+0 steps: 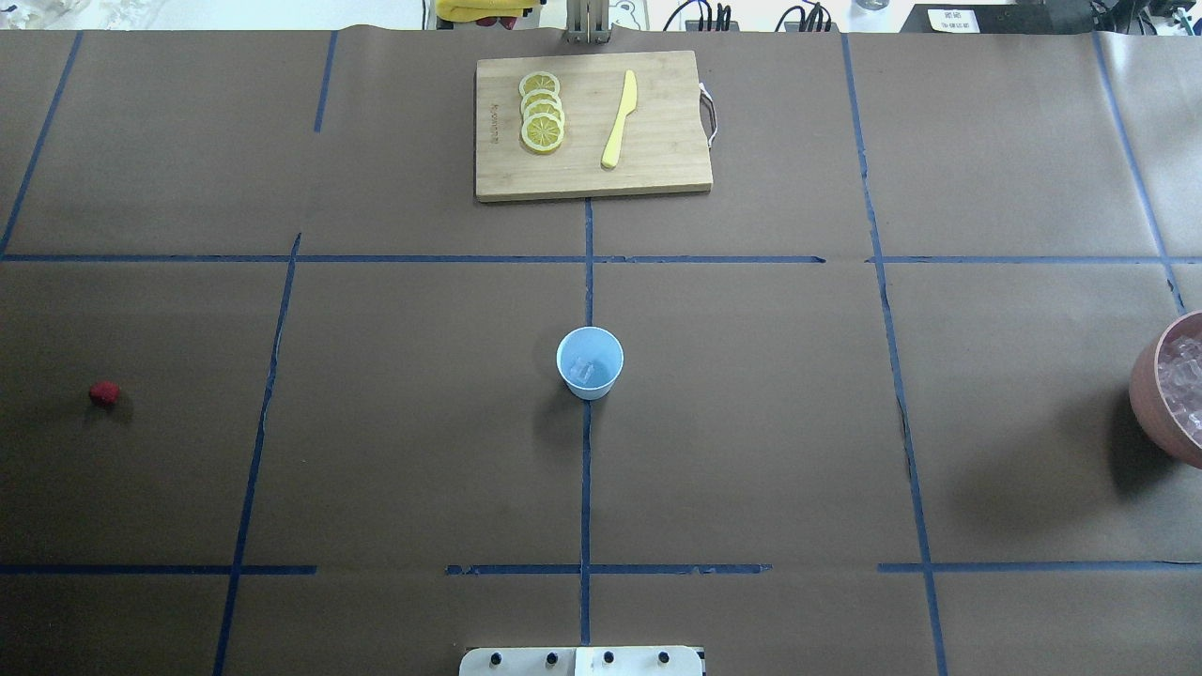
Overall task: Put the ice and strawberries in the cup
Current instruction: 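Grasp another ice cube from the pink bowl with the right gripper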
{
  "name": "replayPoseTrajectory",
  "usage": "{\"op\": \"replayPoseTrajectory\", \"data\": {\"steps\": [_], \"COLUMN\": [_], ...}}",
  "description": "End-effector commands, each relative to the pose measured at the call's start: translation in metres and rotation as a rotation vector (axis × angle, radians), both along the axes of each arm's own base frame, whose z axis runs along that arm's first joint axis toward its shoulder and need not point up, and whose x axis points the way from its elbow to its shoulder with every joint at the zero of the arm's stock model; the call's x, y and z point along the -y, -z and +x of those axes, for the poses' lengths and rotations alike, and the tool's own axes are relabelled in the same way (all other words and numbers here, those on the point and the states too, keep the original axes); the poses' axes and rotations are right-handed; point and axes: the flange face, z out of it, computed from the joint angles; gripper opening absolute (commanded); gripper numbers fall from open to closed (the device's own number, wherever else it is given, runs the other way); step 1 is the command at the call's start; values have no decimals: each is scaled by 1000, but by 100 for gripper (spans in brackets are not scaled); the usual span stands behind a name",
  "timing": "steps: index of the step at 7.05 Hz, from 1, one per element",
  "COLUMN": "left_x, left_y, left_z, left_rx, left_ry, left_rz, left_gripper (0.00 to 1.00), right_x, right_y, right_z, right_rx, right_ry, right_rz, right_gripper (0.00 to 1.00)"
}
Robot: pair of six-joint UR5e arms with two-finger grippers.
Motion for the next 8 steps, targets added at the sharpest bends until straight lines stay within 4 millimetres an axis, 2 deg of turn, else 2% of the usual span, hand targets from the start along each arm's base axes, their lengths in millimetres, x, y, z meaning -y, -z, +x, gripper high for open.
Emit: {"op": "replayPoseTrajectory", "data": {"steps": [1, 6, 8], "left_x": [0, 0, 0], "left_y": [0, 0, 1], "left_z": [0, 0, 0], "left_rx": [-3, -3, -4], "left_ry": [0, 0, 0], "left_rz": [0, 0, 2], "left_gripper": [100, 100, 100], "right_x": [0, -5, -6], "right_y": [2, -17, -17], "right_z": [0, 1, 0], "right_rx": [4, -8, -6], "right_ry": [6, 11, 14], "right_rz": [6, -40, -38], "right_gripper": [63, 62, 53]}}
